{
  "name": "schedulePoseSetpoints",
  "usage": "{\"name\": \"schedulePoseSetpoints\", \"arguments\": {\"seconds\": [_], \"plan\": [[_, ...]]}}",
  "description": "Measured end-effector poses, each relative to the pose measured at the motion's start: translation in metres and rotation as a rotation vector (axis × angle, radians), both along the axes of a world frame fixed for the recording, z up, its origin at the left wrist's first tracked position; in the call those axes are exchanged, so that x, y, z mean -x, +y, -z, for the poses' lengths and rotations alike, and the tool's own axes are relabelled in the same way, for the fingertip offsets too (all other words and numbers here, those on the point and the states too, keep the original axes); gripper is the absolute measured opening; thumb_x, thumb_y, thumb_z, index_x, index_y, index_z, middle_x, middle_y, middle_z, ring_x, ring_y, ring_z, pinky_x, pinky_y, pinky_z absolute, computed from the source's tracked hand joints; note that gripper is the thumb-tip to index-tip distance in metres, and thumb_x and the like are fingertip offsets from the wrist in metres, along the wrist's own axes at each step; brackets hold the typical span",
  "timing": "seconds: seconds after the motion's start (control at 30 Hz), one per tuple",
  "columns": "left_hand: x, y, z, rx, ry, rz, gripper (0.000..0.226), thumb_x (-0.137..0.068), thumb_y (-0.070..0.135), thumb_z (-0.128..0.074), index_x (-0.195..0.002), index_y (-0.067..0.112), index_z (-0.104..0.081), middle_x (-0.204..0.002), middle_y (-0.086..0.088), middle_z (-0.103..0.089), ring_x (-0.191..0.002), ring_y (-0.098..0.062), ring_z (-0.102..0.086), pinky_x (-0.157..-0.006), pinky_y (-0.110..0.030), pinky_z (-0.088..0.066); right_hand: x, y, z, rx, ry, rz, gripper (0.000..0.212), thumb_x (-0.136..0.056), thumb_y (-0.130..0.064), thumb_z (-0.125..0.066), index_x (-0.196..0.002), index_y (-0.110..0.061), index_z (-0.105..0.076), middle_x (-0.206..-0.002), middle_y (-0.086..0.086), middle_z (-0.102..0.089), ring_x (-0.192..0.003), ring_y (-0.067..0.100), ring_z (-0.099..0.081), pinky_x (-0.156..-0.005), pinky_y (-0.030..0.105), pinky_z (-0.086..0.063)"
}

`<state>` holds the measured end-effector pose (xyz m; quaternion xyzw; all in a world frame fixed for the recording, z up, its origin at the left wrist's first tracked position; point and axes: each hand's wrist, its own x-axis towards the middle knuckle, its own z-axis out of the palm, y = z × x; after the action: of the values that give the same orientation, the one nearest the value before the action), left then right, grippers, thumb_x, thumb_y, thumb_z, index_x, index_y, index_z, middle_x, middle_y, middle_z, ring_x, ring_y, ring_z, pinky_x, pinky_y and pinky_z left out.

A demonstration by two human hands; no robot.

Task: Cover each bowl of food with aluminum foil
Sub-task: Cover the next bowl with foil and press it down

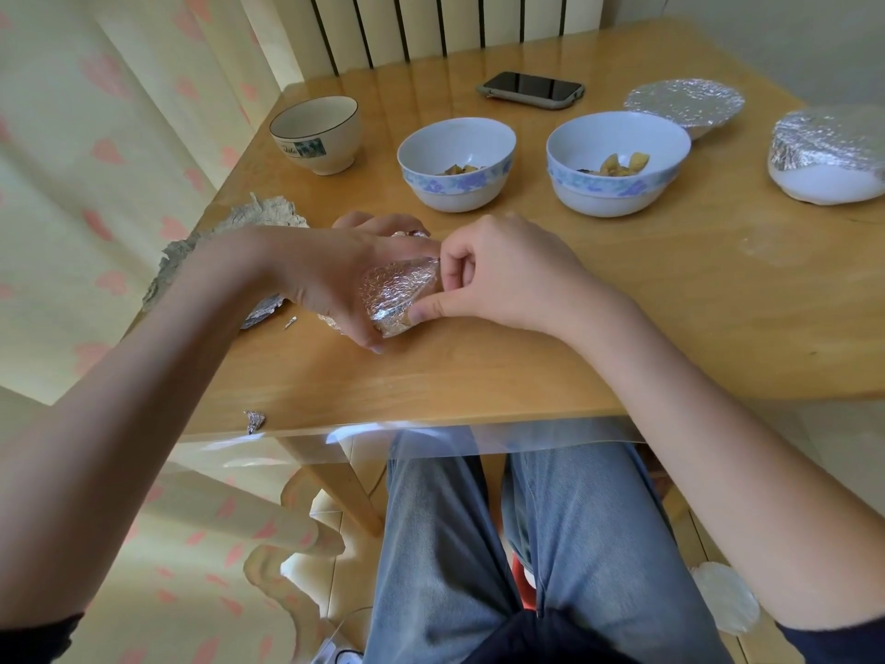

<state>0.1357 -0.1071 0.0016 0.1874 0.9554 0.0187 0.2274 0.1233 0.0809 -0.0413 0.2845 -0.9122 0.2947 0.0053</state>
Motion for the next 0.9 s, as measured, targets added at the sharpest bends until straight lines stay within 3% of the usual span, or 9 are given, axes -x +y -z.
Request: {"name": "schedulePoseSetpoints", "arguments": {"seconds": [0.17,0.27,0.4,0.53,0.63,0.7,0.77,0.83,0.9], "plan": [[-0.002,0.002,-0.002,-0.006,0.001,-0.015,0.097,-0.063,0.032,-0.088,-0.119,0.073,-0.02,-0.15,0.024,-0.011,-0.14,-0.013,-0.011,-0.112,-0.043,-0.028,0.002,-0.006,0.002,-0.035,0.062,0.007,0.054,-0.059,-0.069,-0.072,-0.062,-0.018,-0.057,-0.06,-0.01,-0.056,-0.062,0.005,-0.051,-0.053,0.024,-0.033],[-0.001,0.002,0.0,0.017,0.033,-0.056,0.095,-0.063,0.036,-0.087,-0.131,0.064,-0.026,-0.149,0.02,-0.015,-0.139,-0.018,-0.016,-0.109,-0.045,-0.032,0.005,-0.005,0.002,-0.084,0.127,0.026,0.056,-0.06,-0.073,-0.068,-0.062,-0.018,-0.057,-0.059,-0.009,-0.055,-0.063,0.007,-0.05,-0.053,0.024,-0.033],[-0.007,0.002,0.011,0.058,0.114,-0.205,0.103,-0.067,0.051,-0.079,-0.143,0.059,-0.01,-0.153,0.011,-0.014,-0.14,-0.031,-0.019,-0.108,-0.05,-0.033,0.007,0.006,0.006,-0.089,0.122,0.011,0.041,-0.071,-0.063,-0.068,-0.07,-0.023,-0.059,-0.059,-0.011,-0.055,-0.067,0.007,-0.052,-0.059,0.026,-0.04],[-0.014,-0.003,0.007,0.036,0.049,-0.251,0.134,-0.053,0.061,-0.083,-0.137,0.064,0.021,-0.159,0.008,0.026,-0.148,-0.028,0.016,-0.117,-0.055,-0.01,-0.008,0.01,0.011,-0.106,0.073,-0.011,0.037,-0.07,-0.062,-0.069,-0.078,-0.027,-0.06,-0.063,-0.013,-0.053,-0.069,0.004,-0.048,-0.062,0.027,-0.039],[-0.009,-0.011,-0.004,0.046,0.051,-0.098,0.134,-0.048,0.058,-0.084,-0.134,0.07,0.018,-0.156,0.015,0.031,-0.141,-0.017,0.033,-0.115,-0.058,0.002,-0.019,0.001,0.017,-0.147,0.112,0.007,0.046,-0.066,-0.072,-0.064,-0.083,-0.029,-0.058,-0.072,-0.012,-0.058,-0.076,0.01,-0.056,-0.06,0.027,-0.036],[-0.006,-0.012,-0.009,0.012,0.002,-0.012,0.117,-0.052,0.056,-0.084,-0.135,0.074,-0.003,-0.158,0.024,0.016,-0.145,-0.011,0.024,-0.117,-0.053,-0.001,-0.023,-0.007,0.021,-0.151,0.133,0.027,0.05,-0.066,-0.076,-0.061,-0.085,-0.031,-0.056,-0.076,-0.011,-0.06,-0.079,0.013,-0.059,-0.062,0.027,-0.037],[-0.004,-0.012,-0.009,-0.078,-0.032,0.01,0.094,-0.058,0.047,-0.088,-0.126,0.072,-0.028,-0.156,0.028,-0.009,-0.148,-0.005,-0.006,-0.118,-0.038,-0.016,-0.025,-0.014,0.022,-0.126,0.158,0.047,0.049,-0.069,-0.075,-0.06,-0.087,-0.03,-0.058,-0.078,-0.01,-0.061,-0.08,0.014,-0.061,-0.062,0.027,-0.037],[-0.001,-0.012,-0.006,-0.127,-0.015,0.041,0.086,-0.061,0.039,-0.09,-0.121,0.067,-0.035,-0.149,0.028,-0.022,-0.134,0.006,-0.024,-0.109,-0.022,-0.025,-0.024,-0.019,0.022,-0.089,0.183,0.058,0.045,-0.074,-0.07,-0.06,-0.086,-0.027,-0.06,-0.08,-0.008,-0.065,-0.08,0.016,-0.061,-0.06,0.027,-0.036],[0.002,-0.011,-0.005,-0.13,-0.011,0.068,0.085,-0.061,0.036,-0.089,-0.123,0.06,-0.036,-0.142,0.028,-0.027,-0.123,0.012,-0.028,-0.099,-0.008,-0.025,-0.022,-0.019,0.022,-0.074,0.181,0.048,0.041,-0.077,-0.066,-0.061,-0.083,-0.025,-0.061,-0.08,-0.007,-0.066,-0.078,0.016,-0.061,-0.059,0.027,-0.036]]}}
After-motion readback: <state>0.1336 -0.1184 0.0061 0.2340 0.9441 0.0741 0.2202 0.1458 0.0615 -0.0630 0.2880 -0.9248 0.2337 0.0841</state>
